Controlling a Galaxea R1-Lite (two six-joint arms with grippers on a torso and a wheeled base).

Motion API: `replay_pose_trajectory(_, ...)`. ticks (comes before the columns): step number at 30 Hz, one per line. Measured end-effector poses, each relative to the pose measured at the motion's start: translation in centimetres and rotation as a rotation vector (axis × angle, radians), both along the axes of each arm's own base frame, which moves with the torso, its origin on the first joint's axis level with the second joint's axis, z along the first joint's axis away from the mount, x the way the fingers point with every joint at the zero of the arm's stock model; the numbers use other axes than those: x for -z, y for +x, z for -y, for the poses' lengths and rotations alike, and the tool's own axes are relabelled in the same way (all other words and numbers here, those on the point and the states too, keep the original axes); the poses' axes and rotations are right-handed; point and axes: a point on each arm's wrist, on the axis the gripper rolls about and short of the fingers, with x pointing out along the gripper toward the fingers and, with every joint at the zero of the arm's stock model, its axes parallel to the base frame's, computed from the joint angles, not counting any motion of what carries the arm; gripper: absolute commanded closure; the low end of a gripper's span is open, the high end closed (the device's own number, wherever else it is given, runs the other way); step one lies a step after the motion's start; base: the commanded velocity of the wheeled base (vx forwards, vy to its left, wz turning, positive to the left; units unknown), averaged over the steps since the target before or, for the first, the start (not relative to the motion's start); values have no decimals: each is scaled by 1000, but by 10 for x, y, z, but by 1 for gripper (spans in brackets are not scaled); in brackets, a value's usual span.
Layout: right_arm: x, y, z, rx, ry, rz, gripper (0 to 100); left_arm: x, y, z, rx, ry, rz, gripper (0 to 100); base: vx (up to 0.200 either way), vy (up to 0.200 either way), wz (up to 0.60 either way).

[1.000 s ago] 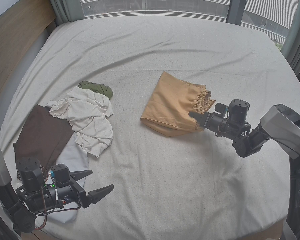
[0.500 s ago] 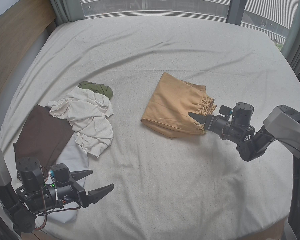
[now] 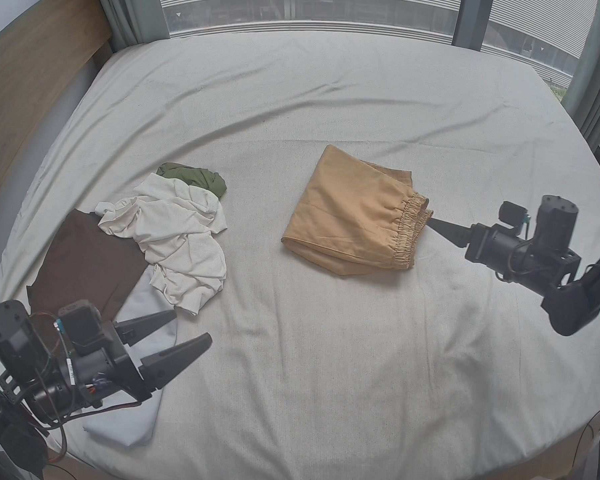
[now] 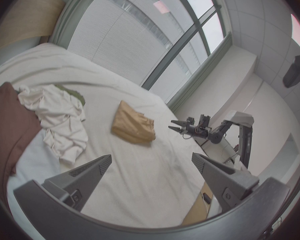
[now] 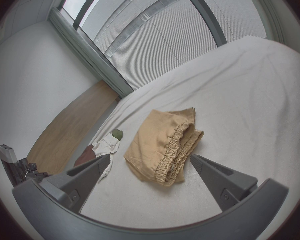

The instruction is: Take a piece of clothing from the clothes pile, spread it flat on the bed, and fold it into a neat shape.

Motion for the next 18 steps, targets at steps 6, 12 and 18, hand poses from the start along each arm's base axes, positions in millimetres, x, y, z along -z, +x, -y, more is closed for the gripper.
replay_pose_trajectory(6,-32,-49,12,13,-2,67,0,-21,-17,-5,9,-52,102,0,0,0,0)
replay_pose_trajectory(12,-52,-88,14,-6,-7,85,0,-33,-32,-11,5,-71,154,0,0,0,0)
replay_pose_trajectory(18,-67,-122,16,-25,-26,121,0,-37,-49,-18,-16,-42,171,0,0,0,0)
